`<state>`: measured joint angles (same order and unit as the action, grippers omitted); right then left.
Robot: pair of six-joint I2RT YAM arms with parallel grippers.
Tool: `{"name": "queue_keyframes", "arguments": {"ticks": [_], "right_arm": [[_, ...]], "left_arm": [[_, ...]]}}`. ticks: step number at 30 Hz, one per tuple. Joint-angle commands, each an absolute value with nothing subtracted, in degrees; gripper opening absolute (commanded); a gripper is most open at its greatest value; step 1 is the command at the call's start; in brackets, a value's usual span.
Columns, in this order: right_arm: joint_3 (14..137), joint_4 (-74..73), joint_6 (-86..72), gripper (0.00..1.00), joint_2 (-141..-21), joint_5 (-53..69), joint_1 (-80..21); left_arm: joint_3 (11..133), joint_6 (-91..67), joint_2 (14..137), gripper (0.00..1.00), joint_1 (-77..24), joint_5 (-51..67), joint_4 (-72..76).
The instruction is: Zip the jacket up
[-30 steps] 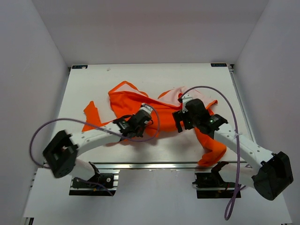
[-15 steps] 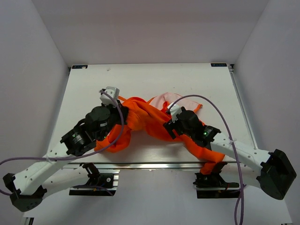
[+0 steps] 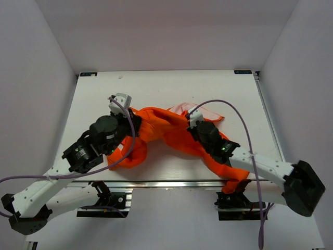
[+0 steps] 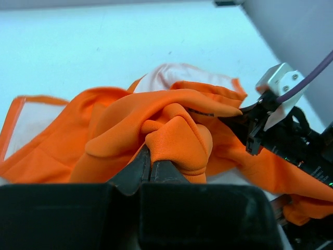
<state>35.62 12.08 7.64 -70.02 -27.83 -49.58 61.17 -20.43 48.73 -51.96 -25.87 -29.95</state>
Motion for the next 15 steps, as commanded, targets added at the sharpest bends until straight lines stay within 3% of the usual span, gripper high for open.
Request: {"name": "queue_keyframes", "arguments": {"ticks": [1,5,9,15], "right_arm": [[40.95,14.68,6.68,0.00,-59.62,-30.69,-49.66],[48.92,9.24,7.82,0.00,-44.86,-23.48,-49.66],[62.26,-2.61,8.00,0.00,-41.57,-15.14,-49.66],[72.67,-11.68,5.63,0.00,-38.94,-7.92,-49.66]], "left_arm": [[66.79,-16.53,44.12,0.00,-52.03,-21.20,-21.19],[72.23,-12.66,44.64,0.00,-51.94,-9.60,-16.36],[81.89,-10.03,47.54,0.00,-51.94,2.86,-15.82],[95.00,-9.58,49.92,0.00,-51.94,4.13,-16.44]]}}
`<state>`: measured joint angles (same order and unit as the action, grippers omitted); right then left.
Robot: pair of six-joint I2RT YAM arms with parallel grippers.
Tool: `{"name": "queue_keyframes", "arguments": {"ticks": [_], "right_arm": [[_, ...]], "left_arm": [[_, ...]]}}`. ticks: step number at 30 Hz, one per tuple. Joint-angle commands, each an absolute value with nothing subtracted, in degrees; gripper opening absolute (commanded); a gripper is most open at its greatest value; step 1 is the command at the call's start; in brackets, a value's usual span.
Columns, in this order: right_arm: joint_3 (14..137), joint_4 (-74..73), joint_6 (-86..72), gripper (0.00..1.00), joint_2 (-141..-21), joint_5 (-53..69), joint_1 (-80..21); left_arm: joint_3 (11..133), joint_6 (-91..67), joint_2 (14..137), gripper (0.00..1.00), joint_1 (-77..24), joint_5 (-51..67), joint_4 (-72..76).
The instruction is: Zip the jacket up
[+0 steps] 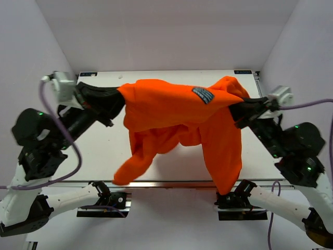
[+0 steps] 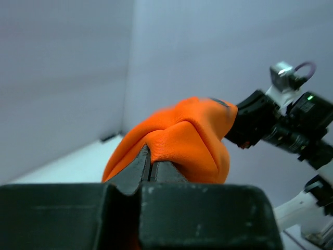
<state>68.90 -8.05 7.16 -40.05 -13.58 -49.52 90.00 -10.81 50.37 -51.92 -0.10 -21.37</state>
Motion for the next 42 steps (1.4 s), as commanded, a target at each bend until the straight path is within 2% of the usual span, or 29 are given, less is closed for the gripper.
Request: {"name": "queue_keyframes", "arguments": {"ticks": [1,7,10,14,16,17,18,19,21,23,24,25,26,27,28,29,31,34,38,39,42], "right_arm": [[74.77,-12.04,4.32,0.00,-38.59,-7.82,-49.66],[80.94,-17.05,0.88,0.00,-42.44,-12.38,-49.66],[80.95,-20.21,-2.35,0.00,-46.48,-16.95,-49.66],[74.91,-21.01,-7.72,0.00,-50.36,-22.06,-49.05],[71.65,-20.66,-10.36,0.00,-52.73,-16.56,-43.80],[67.80,-20.05,-12.89,0.00,-53.69,-10.96,-39.85],[65.41,-16.82,-14.40,0.00,-56.05,4.94,-30.16],[62.69,-13.74,-15.20,0.00,-57.55,12.58,-25.97],[57.48,-8.11,-15.47,0.00,-64.46,20.10,-19.20],[61.93,-7.91,-12.76,0.00,-70.72,20.22,-17.32],[64.22,-8.00,-11.44,0.00,-77.28,20.13,-15.14],[66.60,-8.26,-10.90,0.01,-80.56,21.17,-14.16],[69.41,-9.74,-10.38,0.35,-83.47,22.31,-13.19],[75.79,-12.02,-9.68,0.56,-88.28,23.28,-12.31],[78.11,-14.13,-8.19,0.84,-89.81,22.86,-12.30],[79.61,-16.67,-8.09,0.89,-90.52,21.89,-12.39],[78.68,-16.61,-7.12,0.89,-88.78,20.84,-12.57],[72.45,-15.29,-5.98,0.89,-81.41,16.37,-15.20],[65.32,-19.16,-7.46,0.89,-74.10,8.19,-25.11],[63.74,-19.25,-8.25,0.89,-72.09,4.78,-30.71],[58.89,-18.55,-12.46,0.90,-71.80,0.11,-40.39]], "left_arm": [[95.79,-9.84,49.92,0.00,-51.94,2.56,-15.83],[100.19,-9.76,53.52,0.00,-51.94,-6.84,-13.10],[101.42,-9.49,59.57,0.00,-51.94,-16.32,-13.09],[102.83,-10.97,72.92,0.00,-51.42,-36.77,-15.99],[106.86,-15.44,82.93,0.00,-42.15,-31.42,-24.46],[107.66,-22.86,85.93,0.00,-36.53,-13.54,-26.52],[106.01,-25.98,88.92,0.00,-27.08,-6.49,-26.89],[104.60,-28.10,94.60,0.00,-24.02,-2.50,-24.72],[103.19,-27.25,100.43,0.00,-21.46,-0.96,-21.37],[107.12,-23.92,108.08,0.32,-21.09,3.40,-19.87],[108.27,-23.65,109.76,0.56,-21.09,6.21,-18.91],[110.98,-23.21,111.34,0.97,-21.01,7.81,-16.98],[112.83,-23.55,113.88,0.98,-21.01,8.61,-16.88],[115.03,-23.55,115.04,0.98,-21.01,9.14,-17.48],[117.31,-23.21,115.92,0.98,-21.01,11.05,-19.67],[120.73,-22.07,116.45,0.98,-21.01,11.42,-21.17],[120.85,-20.84,114.71,0.98,-21.01,9.86,-24.50],[110.95,-19.52,105.32,0.98,-21.01,6.61,-24.26],[88.82,-24.42,87.93,0.98,-21.01,1.25,-23.39],[78.76,-25.65,80.58,0.98,-21.01,0.88,-21.73],[62.56,-29.52,71.22,0.98,-21.01,0.88,-20.13]]}}
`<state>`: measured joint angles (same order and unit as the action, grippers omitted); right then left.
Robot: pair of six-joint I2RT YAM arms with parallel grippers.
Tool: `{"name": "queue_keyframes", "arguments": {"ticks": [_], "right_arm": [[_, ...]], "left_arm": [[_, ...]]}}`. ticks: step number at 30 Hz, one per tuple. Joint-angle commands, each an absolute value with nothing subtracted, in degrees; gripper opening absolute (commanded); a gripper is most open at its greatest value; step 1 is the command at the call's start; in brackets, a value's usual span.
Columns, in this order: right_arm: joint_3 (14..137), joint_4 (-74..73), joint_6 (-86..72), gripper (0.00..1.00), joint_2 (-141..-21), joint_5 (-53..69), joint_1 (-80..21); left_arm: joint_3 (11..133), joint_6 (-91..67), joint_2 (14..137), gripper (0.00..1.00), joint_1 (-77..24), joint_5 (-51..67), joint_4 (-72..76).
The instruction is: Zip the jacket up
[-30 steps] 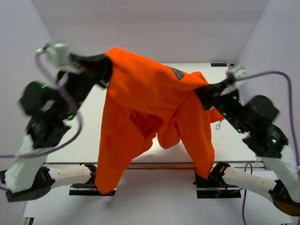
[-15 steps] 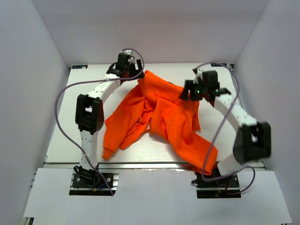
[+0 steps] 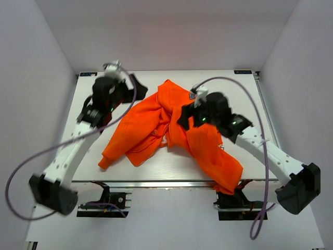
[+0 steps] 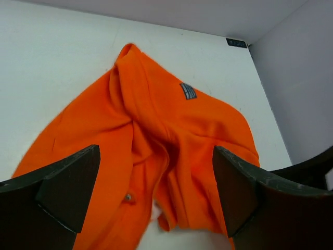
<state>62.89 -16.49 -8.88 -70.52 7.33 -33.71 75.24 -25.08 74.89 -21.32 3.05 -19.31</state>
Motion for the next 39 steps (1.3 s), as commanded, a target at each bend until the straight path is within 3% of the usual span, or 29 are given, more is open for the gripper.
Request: {"name": "queue_keyframes", "arguments": {"ticks": [1,6,8,9,11,12,13,15,19,20,22,25,29,30,31,33,34,39], "right_arm": [[58.45,-18.63,-13.26,0.89,-72.59,-2.26,-42.17],[61.34,-18.11,-18.44,0.88,-84.62,-11.14,-48.16],[63.71,-19.07,-20.82,0.77,-90.23,-14.30,-48.43],[65.46,-18.81,-21.27,0.70,-91.66,-14.94,-48.34],[67.49,-19.24,-21.27,0.38,-95.25,-16.69,-48.34],[71.15,-20.99,-21.10,0.05,-96.06,-16.96,-48.34],[72.67,-22.83,-20.92,0.00,-96.41,-17.31,-48.34],[74.87,-26.01,-20.04,0.00,-91.36,-14.69,-47.29],[72.52,-24.09,-19.77,0.00,-81.94,-6.19,-40.37],[71.99,-23.65,-19.69,0.00,-78.78,4.38,-32.60],[69.97,-21.45,-18.99,0.00,-77.52,12.97,-24.12],[71.53,-21.70,-13.46,0.00,-82.77,21.42,-10.66],[87.59,-25.99,-9.15,0.03,-101.74,37.24,1.21],[91.02,-28.10,-6.70,0.21,-104.13,38.14,1.32],[94.01,-31.87,-6.33,0.46,-106.15,37.45,1.14],[96.50,-32.61,-5.72,0.71,-107.32,37.09,0.44],[95.55,-31.04,-5.80,0.89,-104.62,36.48,0.09],[79.94,-26.28,-6.24,0.89,-88.45,23.84,-4.12]], "left_arm": [[59.45,-31.62,66.41,0.98,-21.01,0.79,-20.13],[46.33,-35.85,58.72,0.98,-21.01,0.88,-18.20],[43.25,-36.56,58.62,0.98,-21.01,1.93,-17.67],[42.37,-37.00,58.80,0.98,-21.01,2.54,-16.88],[40.26,-37.27,59.93,0.98,-21.01,3.16,-16.00],[39.82,-37.44,60.38,0.98,-21.01,3.51,-15.39],[39.55,-37.44,60.90,0.98,-21.01,3.69,-15.03],[38.68,-37.00,62.74,0.98,-21.01,4.04,-13.72],[37.62,-36.30,65.12,0.98,-21.01,3.43,-10.90],[37.44,-36.04,65.91,0.98,-21.01,3.86,-10.29],[37.44,-35.77,68.63,0.98,-21.01,3.69,-9.49],[39.37,-35.42,73.29,0.98,-21.01,3.25,-10.81],[41.74,-34.89,77.34,0.98,-21.01,5.18,-10.55],[42.18,-34.81,77.95,0.98,-21.01,5.36,-10.37],[42.62,-34.80,78.74,0.98,-21.01,5.71,-10.20],[42.80,-34.72,79.19,0.98,-21.01,6.85,-8.97],[42.98,-34.28,79.45,0.98,-21.01,7.12,-8.53],[44.12,-32.70,80.42,0.98,-21.01,8.52,-8.09]]}}
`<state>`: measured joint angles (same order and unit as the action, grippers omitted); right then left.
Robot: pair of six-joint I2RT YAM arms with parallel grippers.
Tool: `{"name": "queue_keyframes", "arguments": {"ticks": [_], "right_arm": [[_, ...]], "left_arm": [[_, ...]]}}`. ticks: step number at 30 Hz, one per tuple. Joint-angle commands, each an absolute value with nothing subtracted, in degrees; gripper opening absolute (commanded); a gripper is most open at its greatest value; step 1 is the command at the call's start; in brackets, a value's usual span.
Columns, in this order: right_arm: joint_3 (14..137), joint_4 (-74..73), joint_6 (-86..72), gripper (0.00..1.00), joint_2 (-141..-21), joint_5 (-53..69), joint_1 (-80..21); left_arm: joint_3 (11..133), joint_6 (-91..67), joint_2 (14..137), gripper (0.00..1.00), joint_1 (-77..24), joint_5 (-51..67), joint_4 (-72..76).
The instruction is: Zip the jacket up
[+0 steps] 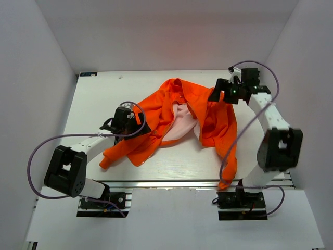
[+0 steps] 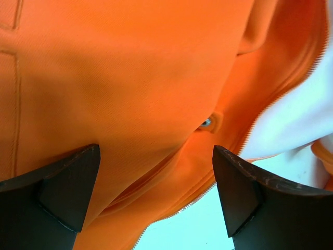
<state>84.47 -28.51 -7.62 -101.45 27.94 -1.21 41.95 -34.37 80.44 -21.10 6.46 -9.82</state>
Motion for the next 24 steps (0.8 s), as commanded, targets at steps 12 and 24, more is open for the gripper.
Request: {"name": "queue_keyframes", "arguments": {"ticks": [12,24], "right_arm": [[43.60,-17.58,-13.44,0.89,-60.55,0.73,-29.25],[51.49,-13.35,-20.37,0.11,-79.19,-11.08,-37.71]], "left_arm": [[43.15,-33.57,83.49,0.98,-21.18,12.48,-6.15],[42.54,-34.72,88.24,0.98,-21.18,13.36,-3.43]]}}
